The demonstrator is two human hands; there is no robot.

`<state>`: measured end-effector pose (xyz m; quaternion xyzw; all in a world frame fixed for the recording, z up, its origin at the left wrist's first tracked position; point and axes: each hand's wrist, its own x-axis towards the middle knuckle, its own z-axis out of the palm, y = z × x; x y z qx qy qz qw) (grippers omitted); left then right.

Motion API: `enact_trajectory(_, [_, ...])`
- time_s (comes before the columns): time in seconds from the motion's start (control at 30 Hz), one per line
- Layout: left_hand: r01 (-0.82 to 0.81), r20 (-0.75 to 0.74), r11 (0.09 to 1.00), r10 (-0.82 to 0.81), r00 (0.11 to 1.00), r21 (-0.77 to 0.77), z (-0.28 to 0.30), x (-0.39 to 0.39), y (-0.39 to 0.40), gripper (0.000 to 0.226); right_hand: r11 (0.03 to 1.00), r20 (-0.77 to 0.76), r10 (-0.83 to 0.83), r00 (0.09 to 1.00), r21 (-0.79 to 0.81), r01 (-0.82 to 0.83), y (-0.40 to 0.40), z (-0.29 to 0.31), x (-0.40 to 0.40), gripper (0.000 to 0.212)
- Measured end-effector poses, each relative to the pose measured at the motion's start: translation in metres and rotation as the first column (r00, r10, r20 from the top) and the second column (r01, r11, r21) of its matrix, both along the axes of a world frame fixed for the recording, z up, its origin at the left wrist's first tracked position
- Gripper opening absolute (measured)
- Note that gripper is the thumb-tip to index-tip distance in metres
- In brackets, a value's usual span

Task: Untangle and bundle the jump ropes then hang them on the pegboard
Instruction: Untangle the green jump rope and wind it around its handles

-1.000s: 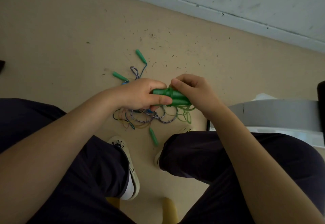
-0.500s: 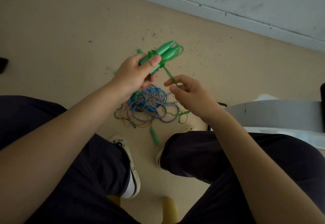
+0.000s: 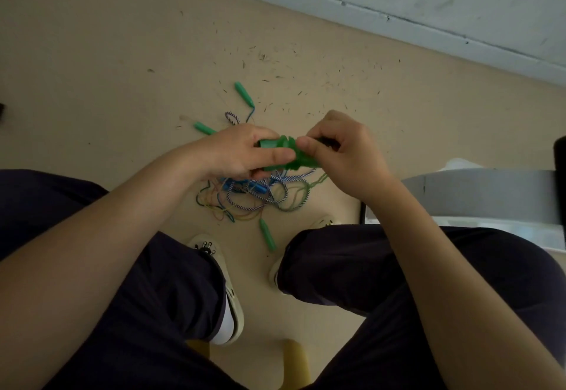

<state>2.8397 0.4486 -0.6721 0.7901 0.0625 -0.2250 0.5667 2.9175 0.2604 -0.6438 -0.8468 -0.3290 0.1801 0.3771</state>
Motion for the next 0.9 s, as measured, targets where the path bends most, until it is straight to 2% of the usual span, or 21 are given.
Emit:
enact_trajectory(0.13, [0.05,-0.034,0.999,-0.05,0.998,-0.009,0.002,-0.001,0.001,0.045,1.0,0.008,0.014,1.0,-0.001,-0.014,0.0,-0.007,-0.003,0.016])
enact_trajectory(0.33, [0.094,-0.089,0.996,-0.093,0.992,0.009,0.005,-0.003,0.003,0.055,0.999,-0.022,0.013,1.0,-0.044,-0.014,-0.002,-0.011,0.002,0.028])
enact_trajectory(0.43, [0.114,-0.137,0.992,-0.119,0.983,-0.048,0.005,-0.004,0.005,0.064,1.0,-0.158,-0.012,0.987,-0.025,0.009,-0.005,-0.006,0.003,0.044])
enact_trajectory(0.5, [0.107,-0.103,0.988,-0.119,0.988,-0.111,0.005,-0.004,0.006,0.057,0.998,-0.265,-0.018,0.964,0.048,0.032,-0.005,-0.003,0.006,0.05])
enact_trajectory(0.57, [0.087,-0.042,0.985,-0.094,0.995,-0.147,0.005,-0.005,0.006,0.047,0.995,-0.321,0.01,0.947,0.102,0.024,-0.004,0.0,0.008,0.045])
enact_trajectory(0.67, [0.021,-0.007,0.992,-0.022,1.0,-0.127,0.007,-0.008,0.002,0.046,0.992,-0.348,0.016,0.937,0.12,0.027,-0.001,0.002,0.008,0.031])
enact_trajectory(0.77, [-0.055,0.0,0.991,0.055,0.998,-0.119,0.01,-0.014,-0.003,0.047,0.993,-0.385,0.007,0.923,0.115,0.04,0.0,0.003,0.009,0.027])
enact_trajectory(0.9, [-0.165,0.005,0.962,0.17,0.985,-0.217,0.019,-0.021,-0.008,0.038,0.97,-0.522,0.039,0.852,0.224,0.093,0.005,0.01,0.008,0.022])
